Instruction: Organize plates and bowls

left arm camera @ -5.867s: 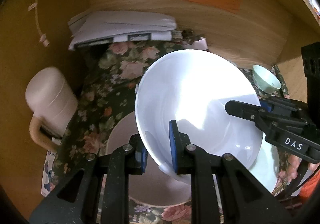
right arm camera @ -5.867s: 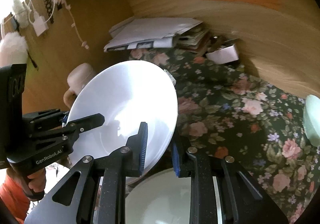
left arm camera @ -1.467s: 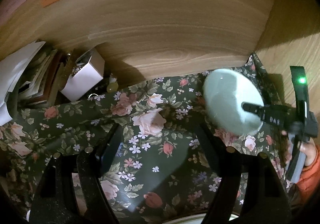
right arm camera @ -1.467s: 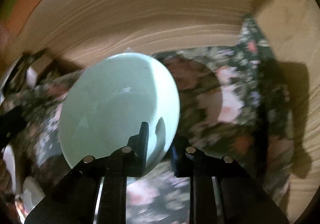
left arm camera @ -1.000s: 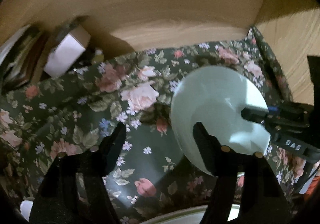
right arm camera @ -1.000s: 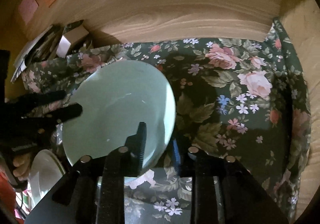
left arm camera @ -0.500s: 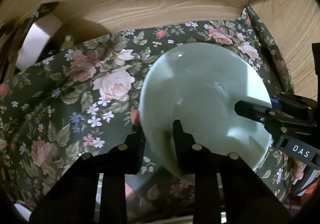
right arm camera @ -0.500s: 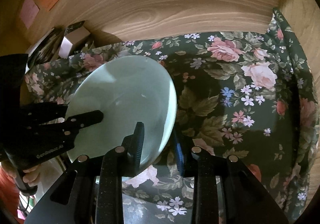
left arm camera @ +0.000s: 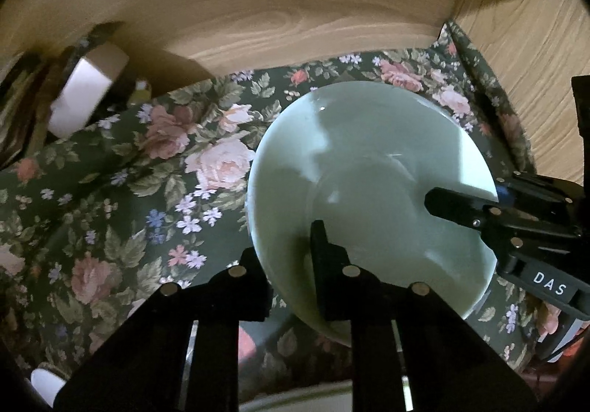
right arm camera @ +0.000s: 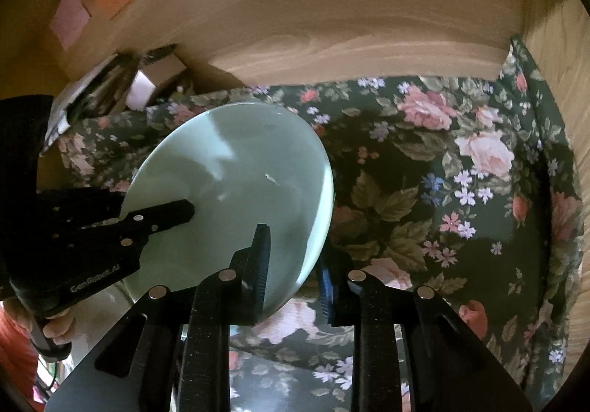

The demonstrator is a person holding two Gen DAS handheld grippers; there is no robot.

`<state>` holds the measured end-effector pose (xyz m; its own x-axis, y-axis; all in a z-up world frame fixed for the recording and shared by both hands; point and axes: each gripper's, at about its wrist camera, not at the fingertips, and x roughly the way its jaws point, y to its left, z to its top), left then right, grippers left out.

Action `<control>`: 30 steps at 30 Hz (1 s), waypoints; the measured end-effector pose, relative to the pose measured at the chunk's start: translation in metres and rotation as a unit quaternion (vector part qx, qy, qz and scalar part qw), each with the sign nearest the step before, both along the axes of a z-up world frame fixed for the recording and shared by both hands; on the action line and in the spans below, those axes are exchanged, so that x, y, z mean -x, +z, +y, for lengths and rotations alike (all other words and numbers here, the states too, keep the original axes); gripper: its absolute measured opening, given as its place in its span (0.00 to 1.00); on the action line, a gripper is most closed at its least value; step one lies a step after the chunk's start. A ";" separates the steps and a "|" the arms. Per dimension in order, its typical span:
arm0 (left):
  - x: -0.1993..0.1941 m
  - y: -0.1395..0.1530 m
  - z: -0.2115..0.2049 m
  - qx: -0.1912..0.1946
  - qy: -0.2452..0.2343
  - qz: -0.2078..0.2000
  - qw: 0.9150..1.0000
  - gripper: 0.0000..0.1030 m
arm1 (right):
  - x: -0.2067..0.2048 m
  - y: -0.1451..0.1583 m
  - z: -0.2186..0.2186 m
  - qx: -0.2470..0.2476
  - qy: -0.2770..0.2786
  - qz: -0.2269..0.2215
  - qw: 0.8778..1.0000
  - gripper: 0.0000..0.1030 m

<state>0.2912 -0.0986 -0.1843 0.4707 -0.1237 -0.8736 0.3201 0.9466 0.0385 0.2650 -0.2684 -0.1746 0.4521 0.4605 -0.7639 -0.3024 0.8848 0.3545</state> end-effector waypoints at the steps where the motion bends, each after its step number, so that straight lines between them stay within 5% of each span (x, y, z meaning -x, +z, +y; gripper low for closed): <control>1: 0.003 0.005 0.002 0.003 0.003 -0.004 1.000 0.17 | 0.001 0.004 0.001 -0.002 0.001 -0.004 1.000 0.21; 15: 0.042 0.052 0.046 0.028 0.034 -0.062 0.997 0.17 | 0.016 0.055 0.036 -0.003 0.039 -0.062 0.997 0.21; 30: 0.094 0.065 0.122 0.028 0.109 -0.086 0.990 0.17 | 0.044 0.063 0.111 -0.012 0.116 -0.077 0.990 0.21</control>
<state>0.1970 0.0232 -0.1197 0.6323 -0.0491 -0.7732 0.1011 0.9947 0.0194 0.2214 -0.1577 -0.1112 0.4430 0.5821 -0.6818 -0.5481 0.7777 0.3078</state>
